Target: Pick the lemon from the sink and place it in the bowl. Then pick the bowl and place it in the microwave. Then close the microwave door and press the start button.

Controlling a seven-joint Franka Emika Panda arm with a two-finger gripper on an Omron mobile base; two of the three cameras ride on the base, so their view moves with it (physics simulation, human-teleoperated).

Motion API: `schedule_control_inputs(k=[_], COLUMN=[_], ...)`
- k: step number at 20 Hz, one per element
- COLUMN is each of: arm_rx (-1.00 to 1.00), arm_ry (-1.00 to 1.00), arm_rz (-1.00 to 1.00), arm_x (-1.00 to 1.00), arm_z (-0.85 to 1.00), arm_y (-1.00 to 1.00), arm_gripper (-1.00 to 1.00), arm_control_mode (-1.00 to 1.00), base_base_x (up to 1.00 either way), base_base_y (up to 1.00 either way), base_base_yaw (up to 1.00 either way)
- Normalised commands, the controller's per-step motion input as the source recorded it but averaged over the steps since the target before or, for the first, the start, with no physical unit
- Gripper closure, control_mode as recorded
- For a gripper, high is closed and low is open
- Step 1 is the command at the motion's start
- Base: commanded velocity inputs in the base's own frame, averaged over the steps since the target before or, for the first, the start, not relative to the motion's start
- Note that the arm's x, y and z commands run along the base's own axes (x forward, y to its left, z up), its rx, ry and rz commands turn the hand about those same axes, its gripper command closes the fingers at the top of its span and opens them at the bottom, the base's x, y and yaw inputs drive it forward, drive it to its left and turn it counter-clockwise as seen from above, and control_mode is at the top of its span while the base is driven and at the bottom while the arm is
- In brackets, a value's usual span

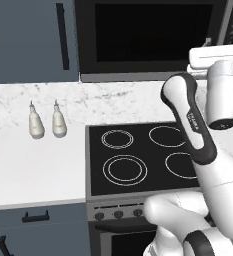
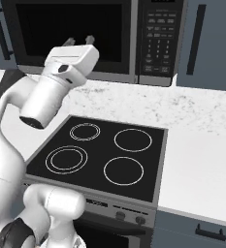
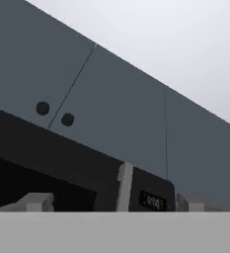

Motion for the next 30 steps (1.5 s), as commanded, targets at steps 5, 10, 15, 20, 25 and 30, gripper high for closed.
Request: schedule_control_inputs(k=[5, 10, 15, 20, 25, 30], arm_rx=[-0.69, -0.35, 0.01, 0.19, 0.36, 0.41], arm_ry=[0.17, 0.26, 0.23, 0.18, 0.11, 0.09], arm_rz=[-0.45, -0.38, -0.28, -0.06, 0.02, 0.06], arm_x=[-0.02, -0.03, -0.19, -0.06, 0.00, 0.00], arm_z=[-0.02, 0.18, 0.20, -0.24, -0.24, 0.00], arm_y=[0.01, 0.04, 0.48, 0.23, 0.00, 0.00], arm_gripper=[-1.00, -1.00, -1.00, -1.00, -1.00, -1.00], arm_control_mode=[-1.00, -1.00, -1.00, -1.00, -1.00, -1.00], base_base_x=[0.00, 0.00, 0.00, 0.00, 0.00, 0.00], base_base_y=[0.00, 0.00, 0.00, 0.00, 0.00, 0.00], base_base_yaw=[0.00, 0.00, 0.00, 0.00, 0.00, 0.00])
